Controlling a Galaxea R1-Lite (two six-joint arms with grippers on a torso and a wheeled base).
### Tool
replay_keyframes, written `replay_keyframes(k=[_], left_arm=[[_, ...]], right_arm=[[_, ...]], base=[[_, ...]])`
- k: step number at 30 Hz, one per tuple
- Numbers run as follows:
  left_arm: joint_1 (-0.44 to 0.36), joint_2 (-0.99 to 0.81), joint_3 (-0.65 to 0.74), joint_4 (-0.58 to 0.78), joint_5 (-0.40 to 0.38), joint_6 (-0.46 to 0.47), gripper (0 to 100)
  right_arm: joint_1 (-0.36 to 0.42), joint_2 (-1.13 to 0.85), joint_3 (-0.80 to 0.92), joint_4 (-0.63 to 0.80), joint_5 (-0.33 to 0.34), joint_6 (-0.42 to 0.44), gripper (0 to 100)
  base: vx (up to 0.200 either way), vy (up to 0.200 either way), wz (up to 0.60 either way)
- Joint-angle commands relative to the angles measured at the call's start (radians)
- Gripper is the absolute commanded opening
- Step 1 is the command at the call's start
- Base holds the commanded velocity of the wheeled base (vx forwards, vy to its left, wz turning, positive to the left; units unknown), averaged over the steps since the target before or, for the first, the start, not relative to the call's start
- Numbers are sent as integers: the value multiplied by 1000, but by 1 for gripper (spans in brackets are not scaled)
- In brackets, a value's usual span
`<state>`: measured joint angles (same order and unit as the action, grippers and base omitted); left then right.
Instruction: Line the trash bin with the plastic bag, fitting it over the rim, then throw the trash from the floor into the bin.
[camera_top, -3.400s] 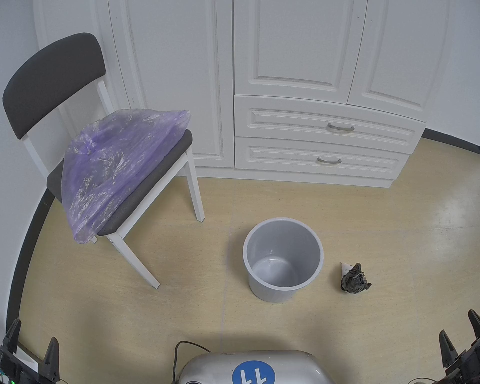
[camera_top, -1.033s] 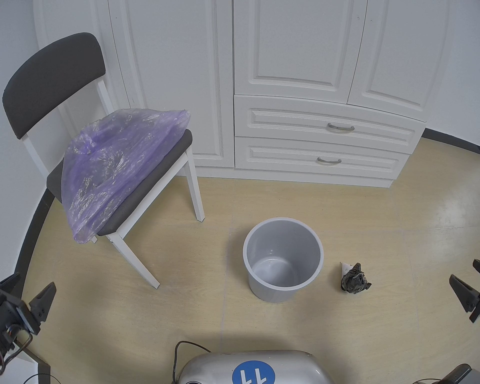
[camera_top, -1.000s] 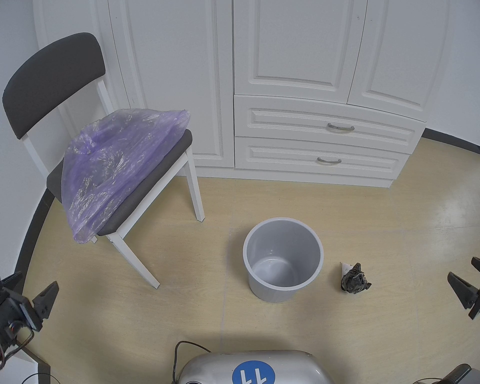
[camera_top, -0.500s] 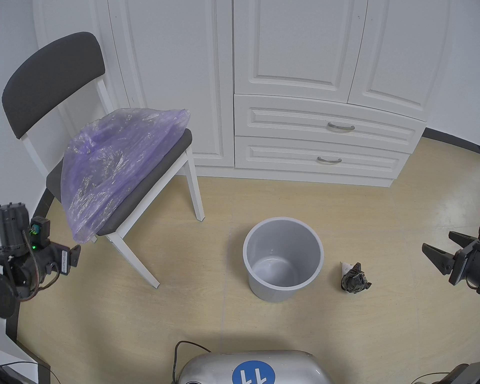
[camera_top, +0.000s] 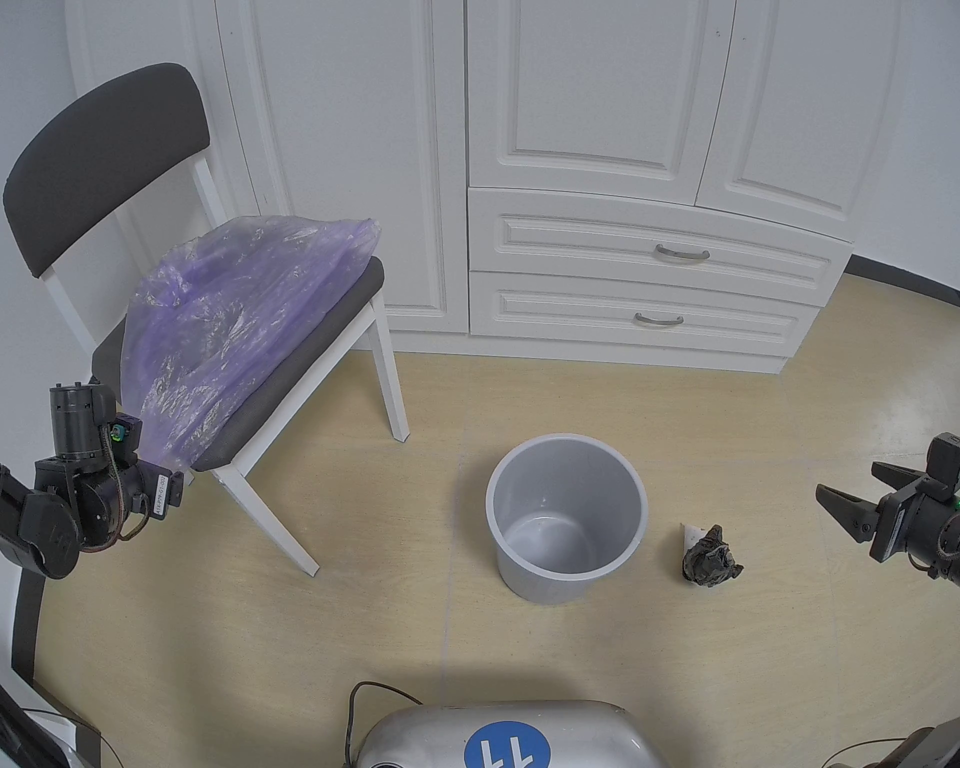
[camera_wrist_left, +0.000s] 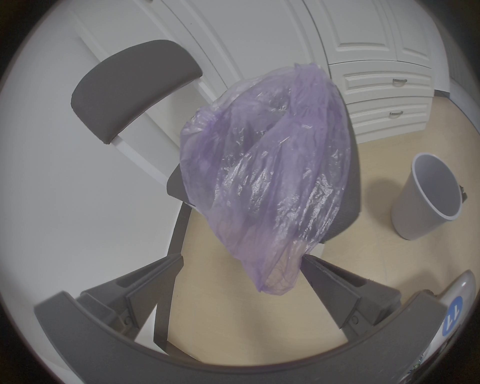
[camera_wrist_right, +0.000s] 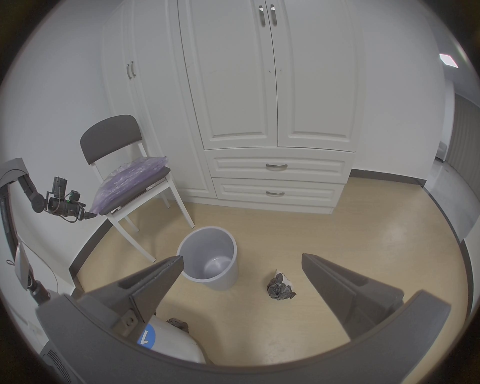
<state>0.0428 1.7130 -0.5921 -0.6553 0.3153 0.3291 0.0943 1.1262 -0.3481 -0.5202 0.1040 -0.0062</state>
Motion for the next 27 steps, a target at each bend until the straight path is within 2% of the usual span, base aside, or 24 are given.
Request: replay_keyframes(k=[1,8,27], left_arm=[[46,19,-11,-37,-2,-4,100],[71,34,-11,-79,-12,-10,100],[45,126,-115,-83,-5,-19,100]], right_arm=[[2,17,-3,-1,0,8,100],[2,6,-2,-1,0,9,100],[7,-31,0,-1,0,-6,100]], base=[[0,0,0],[0,0,0],[0,0,0]])
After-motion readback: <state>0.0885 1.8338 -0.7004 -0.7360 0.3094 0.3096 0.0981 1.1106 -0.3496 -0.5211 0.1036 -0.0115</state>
